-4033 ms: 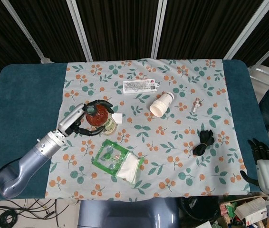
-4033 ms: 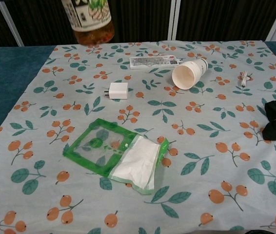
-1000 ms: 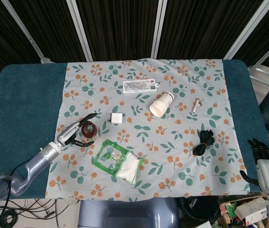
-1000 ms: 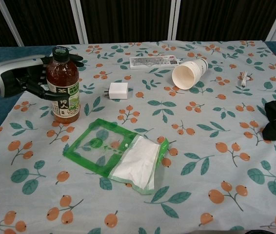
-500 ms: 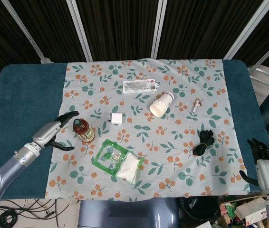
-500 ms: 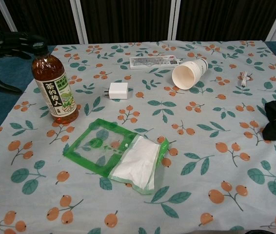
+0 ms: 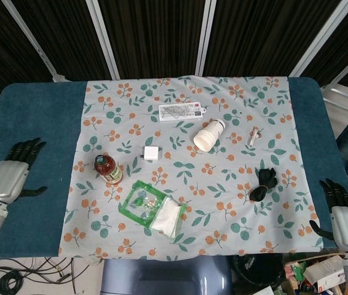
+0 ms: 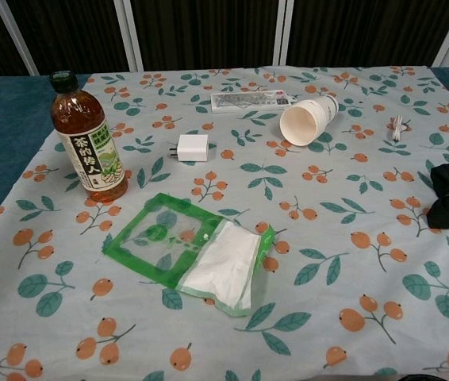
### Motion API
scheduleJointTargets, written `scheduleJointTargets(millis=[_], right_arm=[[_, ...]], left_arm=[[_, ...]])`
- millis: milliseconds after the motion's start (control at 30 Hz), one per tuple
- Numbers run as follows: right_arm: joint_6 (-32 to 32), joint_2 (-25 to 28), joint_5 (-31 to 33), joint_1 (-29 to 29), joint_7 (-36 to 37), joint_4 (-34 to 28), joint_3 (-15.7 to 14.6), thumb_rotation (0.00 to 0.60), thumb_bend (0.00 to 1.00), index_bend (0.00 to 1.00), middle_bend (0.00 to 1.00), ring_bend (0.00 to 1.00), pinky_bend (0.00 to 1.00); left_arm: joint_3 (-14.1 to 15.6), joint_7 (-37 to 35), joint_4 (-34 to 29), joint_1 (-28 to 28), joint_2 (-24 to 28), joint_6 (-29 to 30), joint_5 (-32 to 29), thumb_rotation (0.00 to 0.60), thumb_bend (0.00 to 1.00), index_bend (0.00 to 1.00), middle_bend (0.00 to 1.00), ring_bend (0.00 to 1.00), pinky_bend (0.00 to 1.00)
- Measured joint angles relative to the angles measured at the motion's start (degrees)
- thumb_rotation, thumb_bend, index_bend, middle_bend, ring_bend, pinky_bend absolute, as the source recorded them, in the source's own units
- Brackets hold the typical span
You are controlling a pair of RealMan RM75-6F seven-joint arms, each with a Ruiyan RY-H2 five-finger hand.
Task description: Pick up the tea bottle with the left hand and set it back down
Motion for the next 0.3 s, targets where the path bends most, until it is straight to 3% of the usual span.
scheduleJointTargets(millis=[133,300], right_arm=[[0.5,-0.1,-0.6,0.0,0.2,0.3,0.0,0.600,0.13,0.00,0.04,0.06,0.15],[1.0,-0.3,-1.7,0.0,0.7,1.2,-0.1,0.600,0.13,0.00,0.04,0.06,0.15]], left_arm=[[0.0,4.2,-0.7,5.4,-1.3,7.1,-1.6,0.600,0.13,0.00,0.00,0.00,0.04],[0.4,-0.6,1.2,9.7,-3.3,12.6,0.4,0.600,0.13,0.00,0.00,0.00,0.03]])
